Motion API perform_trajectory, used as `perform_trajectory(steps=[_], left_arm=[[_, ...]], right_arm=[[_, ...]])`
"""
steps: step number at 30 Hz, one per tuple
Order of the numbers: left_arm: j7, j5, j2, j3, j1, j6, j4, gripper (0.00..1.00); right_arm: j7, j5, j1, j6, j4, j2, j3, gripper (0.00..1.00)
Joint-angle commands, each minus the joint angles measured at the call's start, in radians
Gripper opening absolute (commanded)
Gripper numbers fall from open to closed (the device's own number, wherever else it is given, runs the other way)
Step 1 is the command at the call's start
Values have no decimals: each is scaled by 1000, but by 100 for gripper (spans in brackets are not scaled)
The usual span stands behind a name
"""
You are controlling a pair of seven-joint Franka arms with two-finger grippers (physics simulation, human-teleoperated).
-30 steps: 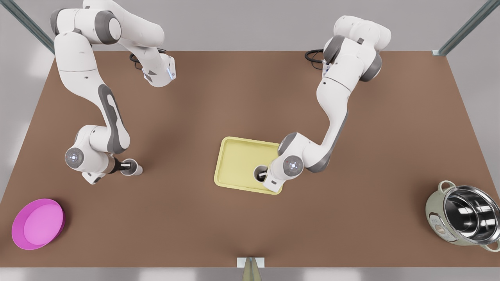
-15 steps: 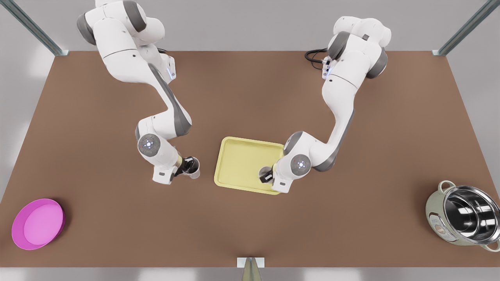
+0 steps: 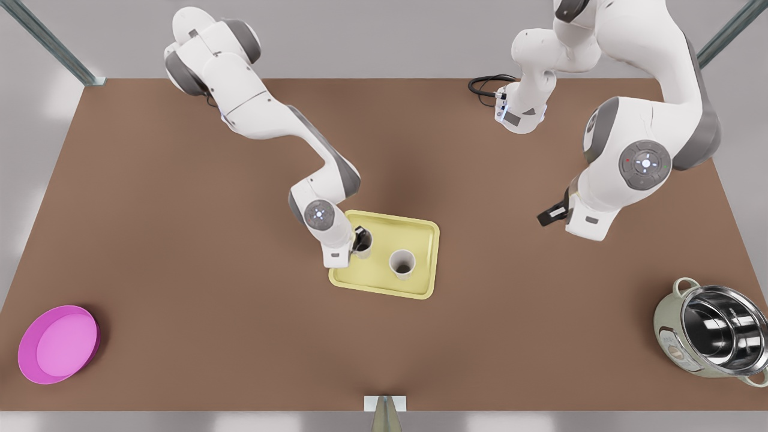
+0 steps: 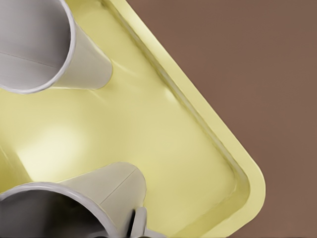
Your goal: Use both arms to respectively pick up the white IKEA cups from the middle-left and middle-right positions, then place the white IKEA cups onto the middle-middle tray, ensuring that the cups remain upright and do not tip over
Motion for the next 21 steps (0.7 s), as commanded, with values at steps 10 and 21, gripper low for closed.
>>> perform_trajectory(steps=[10, 21], left_arm=[[645, -51, 14, 1, 29, -83, -2, 100], [642, -45, 16, 1, 28, -85, -4, 100]], right_arm=[[1, -5, -2, 22, 31, 55, -1, 100], [-1, 41, -10, -58, 40, -29, 14, 100]])
